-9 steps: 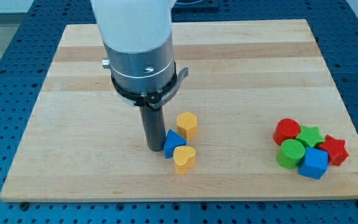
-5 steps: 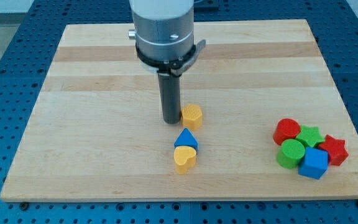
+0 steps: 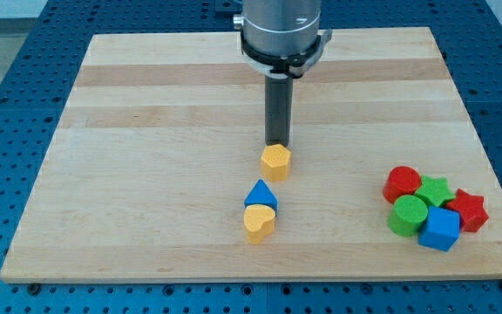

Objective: Slide the yellow hexagon to the bottom

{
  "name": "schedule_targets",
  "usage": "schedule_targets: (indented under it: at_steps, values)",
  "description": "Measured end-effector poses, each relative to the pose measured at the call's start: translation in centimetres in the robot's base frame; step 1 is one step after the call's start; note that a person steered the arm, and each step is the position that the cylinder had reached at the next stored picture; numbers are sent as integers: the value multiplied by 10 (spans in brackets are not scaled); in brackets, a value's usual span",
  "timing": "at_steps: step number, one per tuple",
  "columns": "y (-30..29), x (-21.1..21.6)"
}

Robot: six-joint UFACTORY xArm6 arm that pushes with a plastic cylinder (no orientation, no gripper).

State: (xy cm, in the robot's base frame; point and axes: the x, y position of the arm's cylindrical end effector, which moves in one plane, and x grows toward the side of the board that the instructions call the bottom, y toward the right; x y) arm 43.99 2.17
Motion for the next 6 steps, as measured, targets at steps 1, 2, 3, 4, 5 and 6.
schedule_targets:
  at_steps: [1,2,3,4,5,6]
  values:
    - [10,0]
    - [28,5]
    - [30,6]
    - [32,27]
    - [29,28]
    - [18,39]
